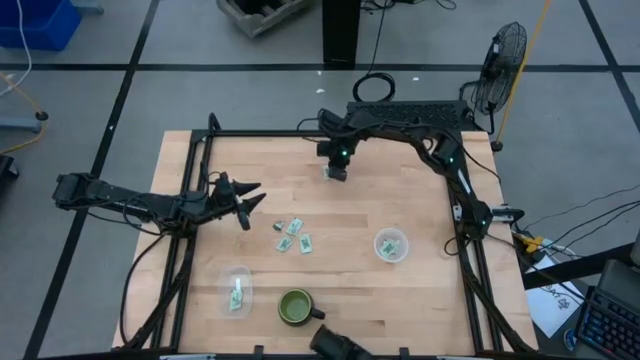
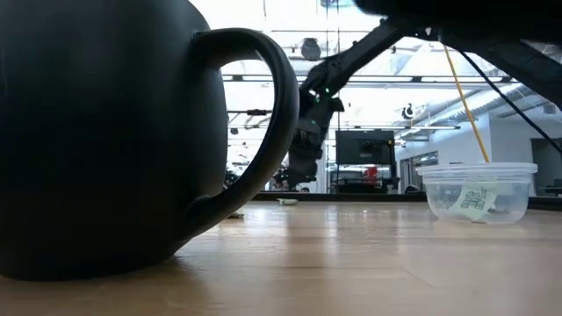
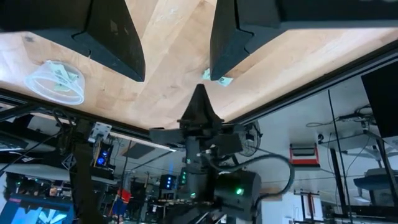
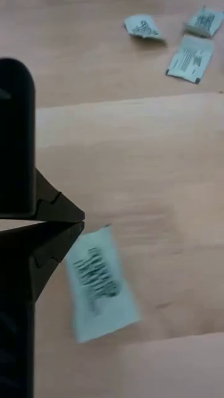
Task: Pick and place Stevia / Truvia into bins
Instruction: Put the white stevia packet into the circular transparent container
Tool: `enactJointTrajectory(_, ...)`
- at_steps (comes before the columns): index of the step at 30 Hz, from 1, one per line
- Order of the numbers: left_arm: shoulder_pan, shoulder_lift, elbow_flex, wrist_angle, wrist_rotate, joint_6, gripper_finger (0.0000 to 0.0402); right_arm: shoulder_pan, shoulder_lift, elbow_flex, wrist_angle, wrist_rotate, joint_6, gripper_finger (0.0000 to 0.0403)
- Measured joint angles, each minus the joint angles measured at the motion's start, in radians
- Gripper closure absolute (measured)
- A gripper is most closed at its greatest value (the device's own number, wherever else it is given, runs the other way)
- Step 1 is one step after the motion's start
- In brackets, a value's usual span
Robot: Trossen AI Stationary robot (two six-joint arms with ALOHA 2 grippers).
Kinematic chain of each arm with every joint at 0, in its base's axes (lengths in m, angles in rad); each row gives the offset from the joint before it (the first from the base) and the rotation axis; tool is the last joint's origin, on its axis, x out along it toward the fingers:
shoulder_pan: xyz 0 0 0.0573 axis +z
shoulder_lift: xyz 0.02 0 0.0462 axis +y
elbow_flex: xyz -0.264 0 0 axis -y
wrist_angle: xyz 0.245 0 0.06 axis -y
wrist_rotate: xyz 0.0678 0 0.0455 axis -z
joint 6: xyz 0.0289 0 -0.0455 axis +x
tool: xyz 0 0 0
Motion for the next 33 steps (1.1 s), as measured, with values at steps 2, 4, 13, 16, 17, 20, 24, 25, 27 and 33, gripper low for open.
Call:
enactJointTrajectory(2,0.000,0.000,0.000,0.000,0.000,0.000,0.0218,-0.020,0.016,0.000,-0.018,-0.046,-0.001,0.0403)
enactJointTrajectory(4,0.000,0.000,0.000,0.000,0.000,0.000,0.0218,-0.031,0.032,0.000,-0.020,-0.055,-0.004,0.0403)
enactJointTrajectory(13,0.000,0.000,0.000,0.000,0.000,0.000,0.0218,-0.035,0.043,0.039,-0.076,-0.050,-0.013,0.0403)
enactJointTrajectory(16,0.000,0.000,0.000,0.000,0.000,0.000,0.0218,-0.025,0.051,0.036,-0.059,0.037,-0.019,0.0403)
enactJointTrajectory(17,0.000,0.000,0.000,0.000,0.000,0.000,0.0218,-0.018,0.051,0.036,-0.031,0.084,-0.011,0.0403)
enactJointTrajectory(20,0.000,0.000,0.000,0.001,0.000,0.000,0.0218,-0.006,0.048,0.040,0.006,0.143,-0.002,0.0403)
enactJointTrajectory(24,0.000,0.000,0.000,0.000,0.000,0.000,0.0218,-0.003,0.047,0.039,-0.007,0.179,0.026,0.0403)
enactJointTrajectory(25,0.000,0.000,0.000,0.000,0.000,0.000,0.0218,-0.004,0.047,0.039,-0.004,0.184,0.028,0.0403)
enactJointTrajectory(27,0.000,0.000,0.000,0.000,0.000,0.000,0.0218,-0.005,0.047,0.039,-0.005,0.184,0.032,0.0403)
enactJointTrajectory(33,0.000,0.000,0.000,0.000,0.000,0.000,0.0218,-0.002,0.041,0.037,-0.028,0.298,0.024,0.0403)
